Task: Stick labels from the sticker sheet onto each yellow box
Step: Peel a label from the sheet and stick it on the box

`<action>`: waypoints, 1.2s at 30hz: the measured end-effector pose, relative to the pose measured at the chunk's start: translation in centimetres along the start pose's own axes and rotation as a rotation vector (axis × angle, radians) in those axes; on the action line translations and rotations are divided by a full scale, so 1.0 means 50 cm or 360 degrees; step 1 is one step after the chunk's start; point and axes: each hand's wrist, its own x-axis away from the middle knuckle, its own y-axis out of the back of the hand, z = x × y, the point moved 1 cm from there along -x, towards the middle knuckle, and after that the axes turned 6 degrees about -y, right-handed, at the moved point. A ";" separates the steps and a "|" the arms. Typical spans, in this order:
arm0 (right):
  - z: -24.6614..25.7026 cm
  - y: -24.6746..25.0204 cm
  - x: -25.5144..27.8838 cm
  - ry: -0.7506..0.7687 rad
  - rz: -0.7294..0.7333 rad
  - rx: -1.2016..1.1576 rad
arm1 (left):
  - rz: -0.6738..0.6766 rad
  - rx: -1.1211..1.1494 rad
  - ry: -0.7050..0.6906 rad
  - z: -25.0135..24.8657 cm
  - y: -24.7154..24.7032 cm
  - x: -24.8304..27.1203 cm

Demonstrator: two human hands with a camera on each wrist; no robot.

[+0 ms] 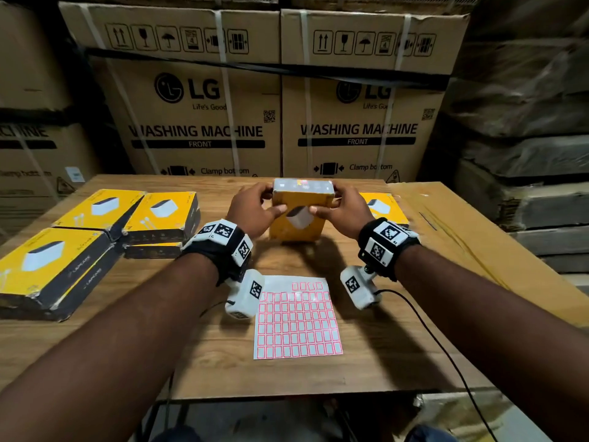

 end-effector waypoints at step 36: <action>-0.132 0.227 -0.013 -0.0609 -0.0304 0.0351 | 0.0829 0.0698 0.0372 -0.193 -0.266 -0.083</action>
